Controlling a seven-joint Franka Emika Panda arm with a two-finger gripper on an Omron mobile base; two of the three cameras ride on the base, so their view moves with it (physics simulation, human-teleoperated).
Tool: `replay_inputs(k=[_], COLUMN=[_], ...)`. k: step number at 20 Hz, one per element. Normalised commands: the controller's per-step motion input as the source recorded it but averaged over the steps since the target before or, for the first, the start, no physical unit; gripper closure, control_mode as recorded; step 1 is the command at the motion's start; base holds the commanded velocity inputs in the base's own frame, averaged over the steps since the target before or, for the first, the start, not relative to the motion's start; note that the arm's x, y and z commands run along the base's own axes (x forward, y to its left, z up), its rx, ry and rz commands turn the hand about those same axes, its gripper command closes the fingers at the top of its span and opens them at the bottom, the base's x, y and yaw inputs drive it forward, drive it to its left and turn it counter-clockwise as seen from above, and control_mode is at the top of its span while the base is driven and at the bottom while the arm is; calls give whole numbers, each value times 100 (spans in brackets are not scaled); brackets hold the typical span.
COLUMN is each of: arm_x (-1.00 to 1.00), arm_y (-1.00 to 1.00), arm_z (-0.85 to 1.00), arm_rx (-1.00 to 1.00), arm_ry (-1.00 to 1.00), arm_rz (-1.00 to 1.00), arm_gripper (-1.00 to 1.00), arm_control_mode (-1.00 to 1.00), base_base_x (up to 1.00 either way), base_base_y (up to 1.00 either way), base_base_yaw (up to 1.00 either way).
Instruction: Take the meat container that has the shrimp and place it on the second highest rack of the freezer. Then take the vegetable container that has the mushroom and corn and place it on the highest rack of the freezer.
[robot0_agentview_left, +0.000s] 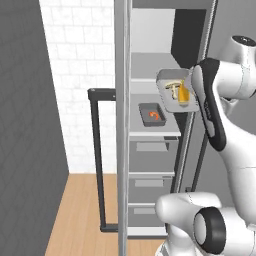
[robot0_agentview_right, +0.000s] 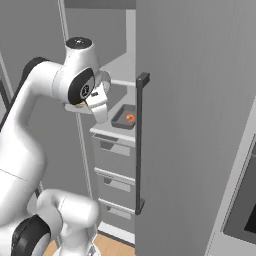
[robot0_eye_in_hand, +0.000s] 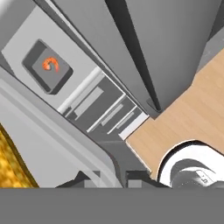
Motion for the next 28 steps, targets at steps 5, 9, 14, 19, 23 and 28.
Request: replay_inputs(k=[5, 9, 14, 19, 23, 28], arm_x=[87, 71, 72, 84, 72, 67], arm_y=[26, -1, -41, -12, 8, 8], arm_z=[6, 10, 0, 0, 1, -19], arm_rx=[1, 4, 7, 1, -2, -7], arm_ry=[-8, -3, -1, 0, 0, 0], arm_rz=[-14, -1, 0, 0, -3, -7], arm_gripper=[100, 100, 100, 100, 100, 100], arm_control_mode=[-100, -100, -100, -100, -100, -100], base_base_x=[0, 0, 0, 0, 0, 0], base_base_y=[0, 0, 0, 0, 0, 0], base_base_yaw=[0, 0, 0, 0, 0, 0])
